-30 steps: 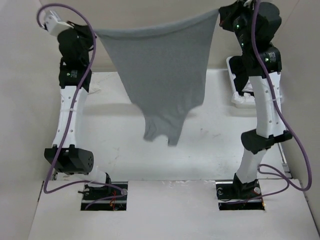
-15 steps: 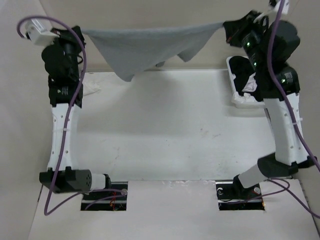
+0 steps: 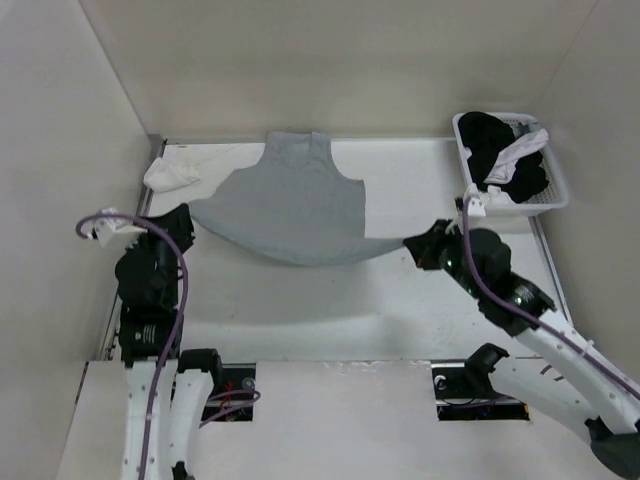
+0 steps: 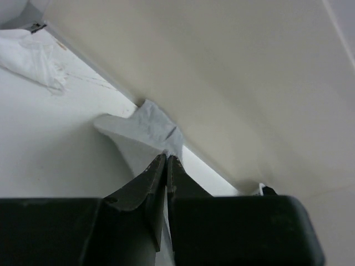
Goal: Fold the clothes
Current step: Flatten the tank top out, then fold the tank top
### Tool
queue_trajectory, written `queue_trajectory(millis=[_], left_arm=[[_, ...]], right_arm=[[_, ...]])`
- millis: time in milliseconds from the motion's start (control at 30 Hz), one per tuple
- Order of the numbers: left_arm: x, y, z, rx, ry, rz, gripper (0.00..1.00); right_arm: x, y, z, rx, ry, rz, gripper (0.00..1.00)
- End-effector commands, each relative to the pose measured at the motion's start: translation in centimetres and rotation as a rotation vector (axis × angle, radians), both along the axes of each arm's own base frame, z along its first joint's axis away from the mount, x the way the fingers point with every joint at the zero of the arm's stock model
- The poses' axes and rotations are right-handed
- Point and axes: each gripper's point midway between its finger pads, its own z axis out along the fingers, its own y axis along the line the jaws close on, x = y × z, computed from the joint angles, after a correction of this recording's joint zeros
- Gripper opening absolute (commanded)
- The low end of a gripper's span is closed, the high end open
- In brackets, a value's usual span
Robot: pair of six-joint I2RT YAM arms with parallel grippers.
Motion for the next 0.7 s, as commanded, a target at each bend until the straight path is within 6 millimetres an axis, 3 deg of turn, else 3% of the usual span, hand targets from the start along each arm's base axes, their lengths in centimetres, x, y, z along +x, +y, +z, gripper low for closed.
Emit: queue_trajectory(millis=[0, 67, 133, 233, 367, 500, 600, 667], left_arm=[[-3.4, -1.1, -5.2, -0.002, 0.132, -0.039, 0.03], [-5.7, -1.1, -8.7, -0.026, 0.217, -0.032, 0.03], [-7.8, -1.3, -10.2, -0.06, 0.254, -0.033, 0.03], [-10.4, -0.8, -9.6, -0.066, 0.242, -0.002, 0.03], [-12.3, 0.8, -8.0, -0.047, 0.209, 0.078, 0.04], [-10.9, 1.2, -9.8, -0.041, 0.261, 0.103, 0.04], [-8.2, 1.1, -11.0, -0.067, 0.279, 0.118, 0.04], [-5.6, 1.3, -9.5, -0.066, 0.243, 0.139, 0.03]], right_arm=[[-3.2, -0.2, -1.3, 0.158, 0.019, -0.014, 0.0], [-6.2, -0.3, -4.4, 0.201, 0.109, 0.017, 0.0], [-9.0, -0.3, -6.4, 0.241, 0.175, 0.057, 0.0], [-12.4, 0.0, -8.3, 0.271, 0.259, 0.127, 0.0], [-14.4, 0.2, -9.4, 0.224, 0.311, 0.158, 0.0], [-13.5, 2.0, -7.5, 0.124, 0.238, 0.151, 0.0], [-9.7, 3.1, -5.2, 0.016, 0.147, 0.095, 0.0], [-5.8, 3.4, -3.3, -0.004, 0.085, 0.058, 0.0]])
